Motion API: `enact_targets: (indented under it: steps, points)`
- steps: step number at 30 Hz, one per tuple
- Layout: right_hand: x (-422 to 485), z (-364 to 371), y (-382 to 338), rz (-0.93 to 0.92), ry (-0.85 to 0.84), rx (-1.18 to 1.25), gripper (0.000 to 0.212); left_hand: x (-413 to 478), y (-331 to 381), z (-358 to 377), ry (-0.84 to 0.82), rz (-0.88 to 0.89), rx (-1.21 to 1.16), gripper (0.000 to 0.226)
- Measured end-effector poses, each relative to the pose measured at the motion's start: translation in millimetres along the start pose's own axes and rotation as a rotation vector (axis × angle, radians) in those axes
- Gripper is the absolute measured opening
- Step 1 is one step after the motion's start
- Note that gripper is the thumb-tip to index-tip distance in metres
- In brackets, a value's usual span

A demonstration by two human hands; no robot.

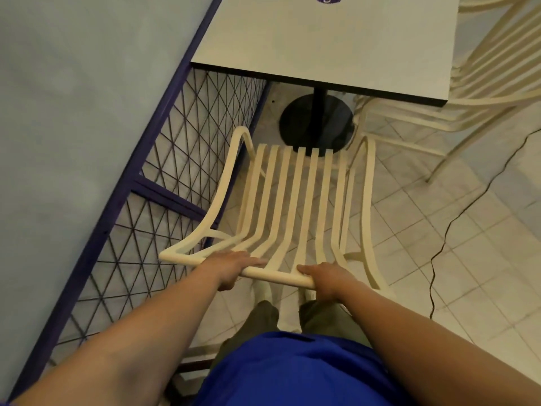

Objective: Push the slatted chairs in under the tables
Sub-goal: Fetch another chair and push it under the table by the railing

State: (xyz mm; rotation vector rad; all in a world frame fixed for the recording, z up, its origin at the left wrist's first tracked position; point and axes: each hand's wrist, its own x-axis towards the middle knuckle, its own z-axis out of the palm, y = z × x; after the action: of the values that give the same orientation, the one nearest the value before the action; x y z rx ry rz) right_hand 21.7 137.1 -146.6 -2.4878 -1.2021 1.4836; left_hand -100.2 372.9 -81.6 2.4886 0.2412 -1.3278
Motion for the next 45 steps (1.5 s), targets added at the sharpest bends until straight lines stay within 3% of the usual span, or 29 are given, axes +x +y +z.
enact_targets:
  steps: [16, 45]
  points:
    - [6.1, -21.9, -8.3, -0.012, 0.01, -0.023, 0.088, 14.5, -17.0, -16.3, 0.005, 0.008, 0.024, 0.086]
    - [55.8, -67.4, -39.9, -0.038, 0.093, -0.02, 0.083, 37.0, -74.3, -68.4, 0.046, 0.012, 0.058, 0.092]
